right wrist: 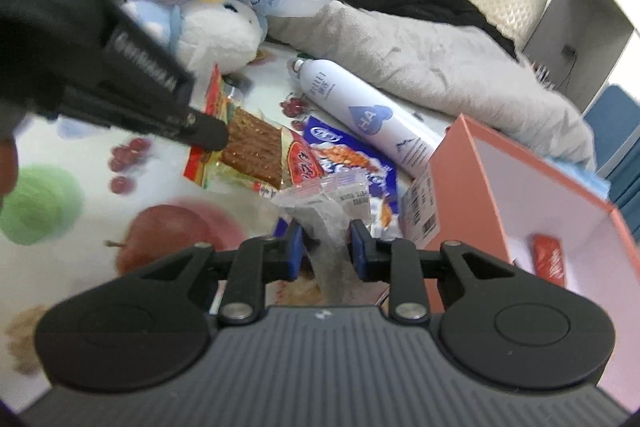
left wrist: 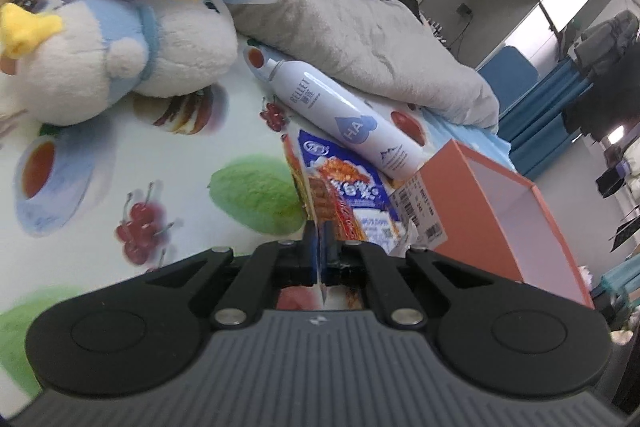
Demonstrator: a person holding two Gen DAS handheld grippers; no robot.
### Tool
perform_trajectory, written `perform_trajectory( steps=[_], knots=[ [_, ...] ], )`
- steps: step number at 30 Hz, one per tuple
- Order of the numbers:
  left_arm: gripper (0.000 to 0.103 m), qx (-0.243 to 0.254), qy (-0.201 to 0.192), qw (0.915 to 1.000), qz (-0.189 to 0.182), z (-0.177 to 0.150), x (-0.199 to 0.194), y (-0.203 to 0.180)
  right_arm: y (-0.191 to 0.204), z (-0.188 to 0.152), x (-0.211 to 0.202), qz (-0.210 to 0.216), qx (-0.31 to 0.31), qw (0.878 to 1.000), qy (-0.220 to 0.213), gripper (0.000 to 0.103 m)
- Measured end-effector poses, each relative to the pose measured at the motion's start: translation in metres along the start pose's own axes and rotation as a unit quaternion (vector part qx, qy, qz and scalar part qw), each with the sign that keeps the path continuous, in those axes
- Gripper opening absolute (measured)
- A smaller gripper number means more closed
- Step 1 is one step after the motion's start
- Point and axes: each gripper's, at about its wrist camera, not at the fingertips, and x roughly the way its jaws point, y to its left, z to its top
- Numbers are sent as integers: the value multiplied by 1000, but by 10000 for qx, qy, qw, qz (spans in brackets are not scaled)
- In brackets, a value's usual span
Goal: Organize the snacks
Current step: 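Grasp the blue-labelled snack bag with the left tool while the right tool grasps the clear bag, then lift both held packets and carry them over the pink box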
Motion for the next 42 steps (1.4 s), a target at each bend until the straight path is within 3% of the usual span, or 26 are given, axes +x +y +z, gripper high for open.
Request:
perform_trajectory(
  steps=[23, 32, 42],
  knots=[
    [0, 152, 54, 9967, 795, -70, -104, -27, -21, -32, -72, 972, 1374, 9847, 452, 28],
    [0, 175, 339, 9962, 784, -102, -114, -38, -19, -47, -99, 1067, 1565, 9794, 698, 28],
    [0, 319, 343, 9963, 714, -115, -132, -61, -26, -64, -114, 960, 1954, 9726, 810, 28]
  ],
)
